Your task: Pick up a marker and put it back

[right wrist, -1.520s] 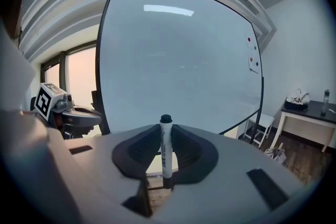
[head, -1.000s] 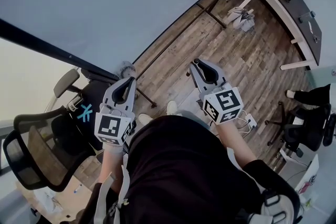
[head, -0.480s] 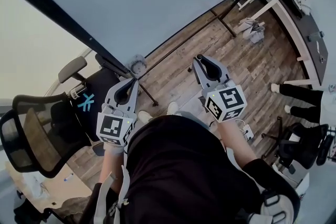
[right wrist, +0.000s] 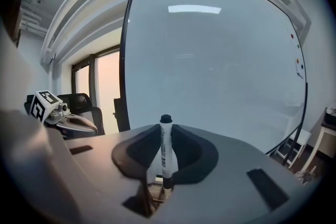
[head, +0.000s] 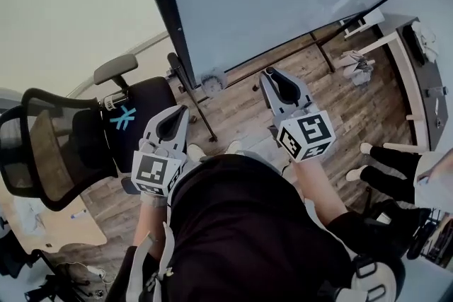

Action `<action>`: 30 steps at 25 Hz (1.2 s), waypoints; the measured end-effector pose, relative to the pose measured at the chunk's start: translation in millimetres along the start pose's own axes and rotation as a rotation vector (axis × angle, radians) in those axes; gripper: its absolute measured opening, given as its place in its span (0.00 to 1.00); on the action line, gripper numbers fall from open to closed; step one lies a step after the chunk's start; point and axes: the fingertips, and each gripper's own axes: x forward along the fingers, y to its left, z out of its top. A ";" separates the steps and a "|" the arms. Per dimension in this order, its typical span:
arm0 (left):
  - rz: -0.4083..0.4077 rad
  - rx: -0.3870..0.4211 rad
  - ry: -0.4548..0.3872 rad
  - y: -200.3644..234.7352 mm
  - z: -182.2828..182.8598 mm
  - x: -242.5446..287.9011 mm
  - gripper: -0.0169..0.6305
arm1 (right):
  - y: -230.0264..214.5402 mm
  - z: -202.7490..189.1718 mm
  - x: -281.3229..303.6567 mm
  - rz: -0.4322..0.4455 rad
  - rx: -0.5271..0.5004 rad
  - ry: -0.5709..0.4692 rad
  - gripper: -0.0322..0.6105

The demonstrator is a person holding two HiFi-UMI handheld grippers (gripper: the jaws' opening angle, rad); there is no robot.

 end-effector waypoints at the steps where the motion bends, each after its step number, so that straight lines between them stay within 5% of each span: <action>1: 0.017 -0.006 0.000 4.8 -2.2 -5.0 0.04 | 6.3 2.0 7.0 0.020 -0.006 0.000 0.17; 15: 0.223 -0.082 0.010 50.8 -25.0 -66.0 0.04 | 83.4 7.8 81.3 0.241 -0.071 0.026 0.17; 30: 0.339 -0.131 0.026 67.2 -49.5 -102.0 0.04 | 110.6 -40.5 110.3 0.323 -0.113 0.149 0.17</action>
